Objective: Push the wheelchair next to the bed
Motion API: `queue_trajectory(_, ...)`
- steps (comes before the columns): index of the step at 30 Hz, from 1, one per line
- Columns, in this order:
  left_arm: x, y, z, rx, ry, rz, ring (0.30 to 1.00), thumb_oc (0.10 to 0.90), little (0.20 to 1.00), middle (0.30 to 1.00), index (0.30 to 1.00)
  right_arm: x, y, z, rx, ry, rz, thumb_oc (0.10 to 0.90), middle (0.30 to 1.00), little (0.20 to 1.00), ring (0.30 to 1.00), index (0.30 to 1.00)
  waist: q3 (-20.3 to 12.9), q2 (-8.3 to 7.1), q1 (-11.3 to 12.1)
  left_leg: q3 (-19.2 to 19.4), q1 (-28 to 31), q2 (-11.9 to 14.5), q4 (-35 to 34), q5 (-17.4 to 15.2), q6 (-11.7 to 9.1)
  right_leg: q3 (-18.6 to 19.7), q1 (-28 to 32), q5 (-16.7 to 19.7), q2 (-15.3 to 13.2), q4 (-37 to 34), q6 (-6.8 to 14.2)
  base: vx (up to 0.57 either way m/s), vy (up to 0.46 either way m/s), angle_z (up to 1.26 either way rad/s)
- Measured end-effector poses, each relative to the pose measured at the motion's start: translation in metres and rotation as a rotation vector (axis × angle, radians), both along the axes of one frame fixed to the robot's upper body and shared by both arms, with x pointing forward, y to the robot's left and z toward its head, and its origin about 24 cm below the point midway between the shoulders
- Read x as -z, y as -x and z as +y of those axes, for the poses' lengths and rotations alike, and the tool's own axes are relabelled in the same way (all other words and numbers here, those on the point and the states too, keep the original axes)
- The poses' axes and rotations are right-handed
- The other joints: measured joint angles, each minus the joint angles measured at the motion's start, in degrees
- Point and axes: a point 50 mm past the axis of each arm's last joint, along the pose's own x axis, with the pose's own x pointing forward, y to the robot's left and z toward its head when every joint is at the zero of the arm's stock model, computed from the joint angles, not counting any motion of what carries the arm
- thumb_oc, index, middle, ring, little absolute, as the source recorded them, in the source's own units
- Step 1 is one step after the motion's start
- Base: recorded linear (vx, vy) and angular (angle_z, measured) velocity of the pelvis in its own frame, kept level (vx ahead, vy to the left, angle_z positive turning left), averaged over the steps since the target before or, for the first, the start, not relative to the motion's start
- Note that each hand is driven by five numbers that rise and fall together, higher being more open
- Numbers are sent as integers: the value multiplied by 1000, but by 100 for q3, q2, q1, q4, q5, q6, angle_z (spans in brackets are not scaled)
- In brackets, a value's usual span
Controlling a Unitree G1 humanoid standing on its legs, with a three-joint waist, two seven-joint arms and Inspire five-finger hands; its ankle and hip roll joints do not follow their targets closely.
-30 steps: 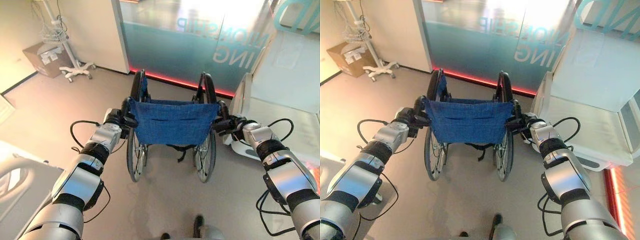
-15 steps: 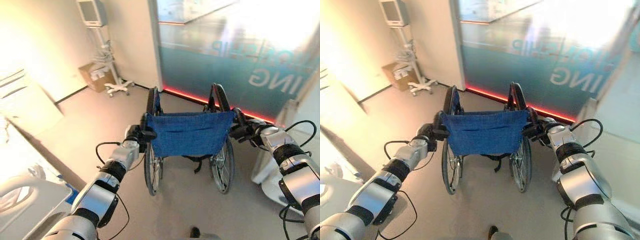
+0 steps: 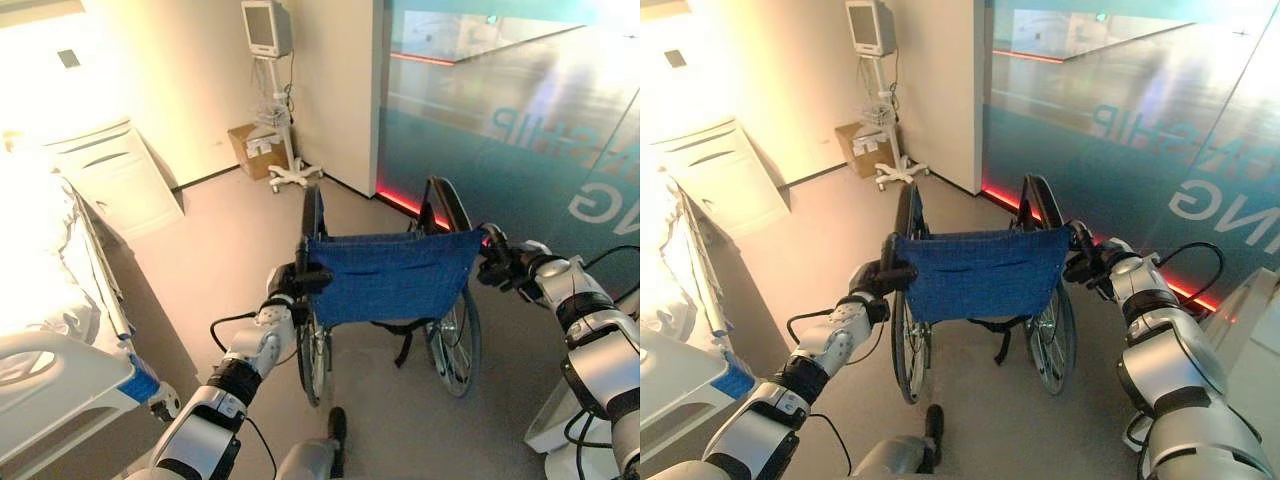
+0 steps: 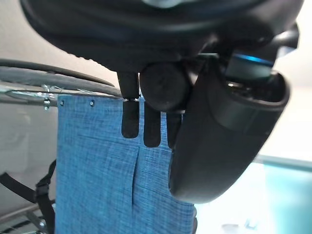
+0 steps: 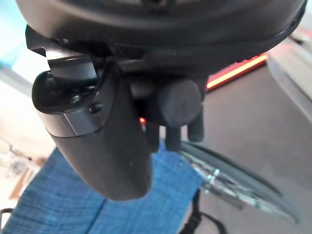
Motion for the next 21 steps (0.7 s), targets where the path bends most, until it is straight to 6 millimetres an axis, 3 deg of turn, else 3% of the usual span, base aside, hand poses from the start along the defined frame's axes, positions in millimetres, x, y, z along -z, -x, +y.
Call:
queue_trajectory(1,-3,-3,0,9,-10,-6,300,400,300,300,300,4,1,2,1,-2,7,400,300,300,300,300,-35,110,6,196,386,-44,-119,-121,346,-40,-86,-25,203,552,44,237,-22,26)
queue_trajectory(2,-9,-6,1,25,-32,-14,300,400,300,300,300,8,4,1,12,-12,9,400,300,300,300,300,-76,212,42,120,787,108,-565,111,1173,-145,-336,-161,327,1383,293,301,-58,23)
queue_trajectory(3,-12,-9,3,30,-43,-22,300,400,300,300,300,12,4,4,15,-28,9,400,300,300,300,300,-79,186,85,52,909,152,-681,277,1218,-206,-547,-259,247,1938,425,334,-130,4)
queue_trajectory(4,-14,-10,10,34,-76,-30,300,400,300,300,300,17,5,9,10,-45,17,400,300,300,300,300,-74,48,91,-16,1108,124,-871,271,1193,-207,-924,-287,-85,2841,512,298,-147,4)
queue_trajectory(5,-14,-10,10,45,-98,-27,300,400,300,300,300,19,6,9,8,-53,14,400,300,300,300,300,-69,49,60,-140,1224,94,-933,298,1154,-213,-1087,-339,-329,3175,617,245,-194,46)
queue_trajectory(8,-21,-22,12,59,-158,-32,300,400,300,300,300,18,4,10,22,-79,-15,400,300,300,300,300,-10,109,-205,-728,1500,104,-1182,349,962,-130,-1550,-305,-1191,2620,693,200,-336,66)
queue_trajectory(9,-24,-25,11,66,-163,-36,300,400,300,300,300,16,4,9,26,-74,-22,400,300,300,300,300,8,125,-253,-845,1501,140,-1174,359,941,-111,-1586,-245,-1263,2368,725,170,-315,72)
queue_trajectory(10,-28,-31,10,76,-178,-38,300,400,300,300,300,14,3,8,33,-69,-33,400,300,300,300,300,54,174,-357,-1023,1530,208,-1177,357,893,6,-1674,-113,-1343,1859,918,166,-266,71)
queue_trajectory(12,-30,-35,12,83,-198,-30,300,400,300,300,300,14,2,10,37,-77,-40,400,300,300,300,300,88,187,-492,-1357,1646,260,-1180,262,745,339,-1810,618,-1528,692,1180,277,-415,65)
queue_trajectory(14,-29,-36,14,84,-206,-28,300,400,300,300,300,13,1,11,38,-82,-48,400,300,300,300,300,104,149,-609,-1645,1709,249,-1174,130,618,685,-1988,1206,-1695,108,1238,217,-349,57)
queue_trajectory(16,-31,-37,18,76,-215,-28,300,400,300,300,300,13,-2,18,27,-105,-60,400,300,300,300,300,183,83,-707,-1825,1775,253,-1166,72,472,789,-2044,1529,-1861,-40,1187,200,-463,64)
queue_trajectory(19,-31,-36,24,67,-226,-29,300,400,300,300,300,12,-3,20,26,-107,-61,400,300,300,300,300,187,-120,-737,-1827,1779,348,-1017,-172,208,919,-2017,1553,-2031,63,1137,173,-576,54)
queue_trajectory(21,-36,-37,29,56,-230,-44,300,400,300,300,300,7,-6,23,14,-121,-85,400,300,300,300,300,165,-223,-725,-1865,1538,583,-571,-425,-179,1078,-1811,1535,-1865,120,1111,231,-793,60)
